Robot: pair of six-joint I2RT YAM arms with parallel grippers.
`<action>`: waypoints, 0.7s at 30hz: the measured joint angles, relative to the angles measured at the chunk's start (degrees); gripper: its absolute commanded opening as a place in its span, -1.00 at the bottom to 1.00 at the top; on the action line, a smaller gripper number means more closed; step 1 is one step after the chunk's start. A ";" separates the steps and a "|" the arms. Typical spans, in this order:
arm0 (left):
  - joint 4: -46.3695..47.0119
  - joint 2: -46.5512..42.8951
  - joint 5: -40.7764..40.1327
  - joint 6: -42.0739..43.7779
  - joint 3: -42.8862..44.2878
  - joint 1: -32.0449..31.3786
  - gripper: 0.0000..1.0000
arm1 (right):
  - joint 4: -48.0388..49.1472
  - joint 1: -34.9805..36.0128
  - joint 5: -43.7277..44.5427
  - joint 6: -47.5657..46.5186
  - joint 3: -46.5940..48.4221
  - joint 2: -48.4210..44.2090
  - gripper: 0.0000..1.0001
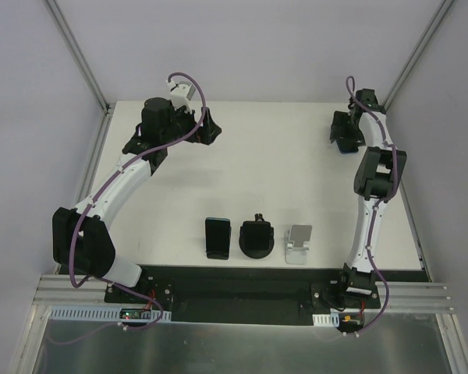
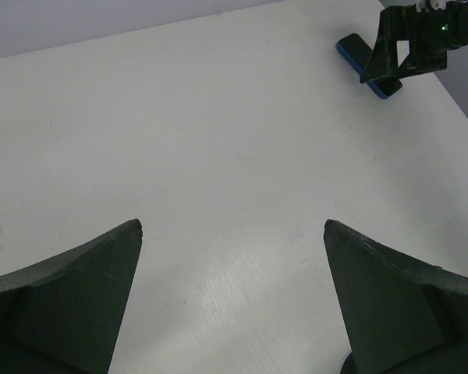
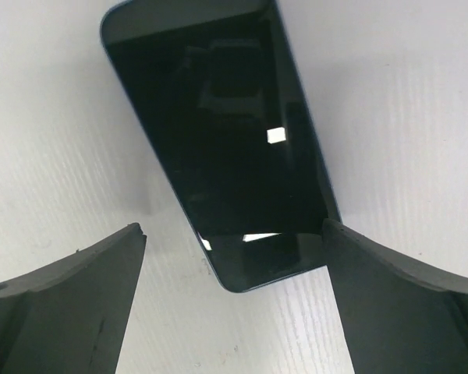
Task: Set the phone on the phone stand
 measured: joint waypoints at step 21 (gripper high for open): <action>0.17 0.15 1.49 -0.15 0.00 0.00 0.98 | 2.91 2.49 6.64 -2.38 -0.20 1.09 0.93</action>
